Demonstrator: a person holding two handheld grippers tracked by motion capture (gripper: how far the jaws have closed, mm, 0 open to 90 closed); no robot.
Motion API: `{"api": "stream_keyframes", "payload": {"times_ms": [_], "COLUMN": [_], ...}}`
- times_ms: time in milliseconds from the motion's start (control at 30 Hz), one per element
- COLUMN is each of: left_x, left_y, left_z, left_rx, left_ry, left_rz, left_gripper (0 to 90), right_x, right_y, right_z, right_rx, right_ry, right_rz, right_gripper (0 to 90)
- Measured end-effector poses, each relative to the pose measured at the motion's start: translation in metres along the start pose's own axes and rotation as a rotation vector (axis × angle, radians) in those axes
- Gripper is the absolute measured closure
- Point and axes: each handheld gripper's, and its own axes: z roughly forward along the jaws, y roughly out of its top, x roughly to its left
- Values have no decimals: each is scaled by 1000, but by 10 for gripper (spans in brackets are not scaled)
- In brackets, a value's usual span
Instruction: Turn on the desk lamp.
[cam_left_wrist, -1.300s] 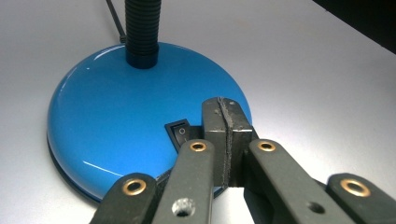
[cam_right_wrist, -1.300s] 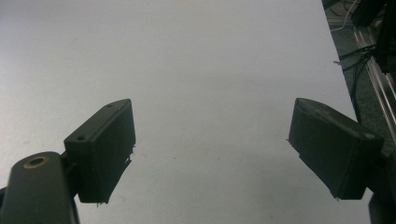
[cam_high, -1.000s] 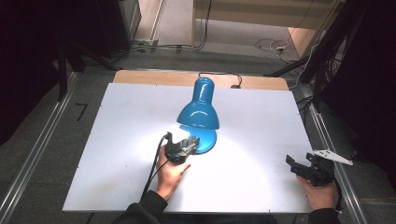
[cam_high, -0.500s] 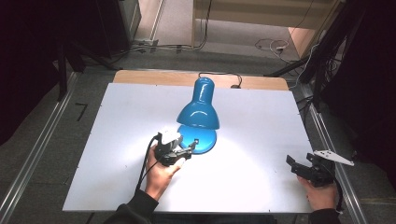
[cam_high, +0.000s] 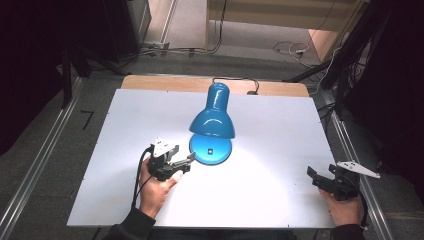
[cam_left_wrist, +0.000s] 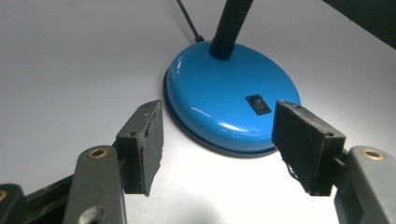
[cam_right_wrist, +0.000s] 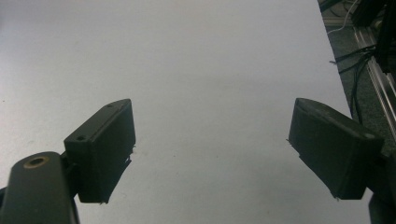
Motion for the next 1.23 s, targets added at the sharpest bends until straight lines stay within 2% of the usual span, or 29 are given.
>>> {"api": "stream_keyframes", "payload": {"times_ms": [167,367,700,1067,1233], "left_x": [16,37,67,86,96], "left_y": [-6,-13,-29,-42,-47], "left_z": [-15,-36,-67,-86,-84], "left_rx": [5,-20,-17,12,34], "left_ry": [52,127,235,312,359], "left_rz": [-9,-52,-107,-163,-178], "left_gripper": [329,304,287,257,232], "right_x": [0,0,0,0,0], "right_y": [0,0,0,0,0], "right_z": [0,-1,-1,-1,-1], "right_rx": [-1,-1,0,2,1], "right_ry": [-2,-2,-4,-7,-9], "right_rz": [-2,-2,-3,-2,-4], "right_gripper": [132,132,132,132,132]}}
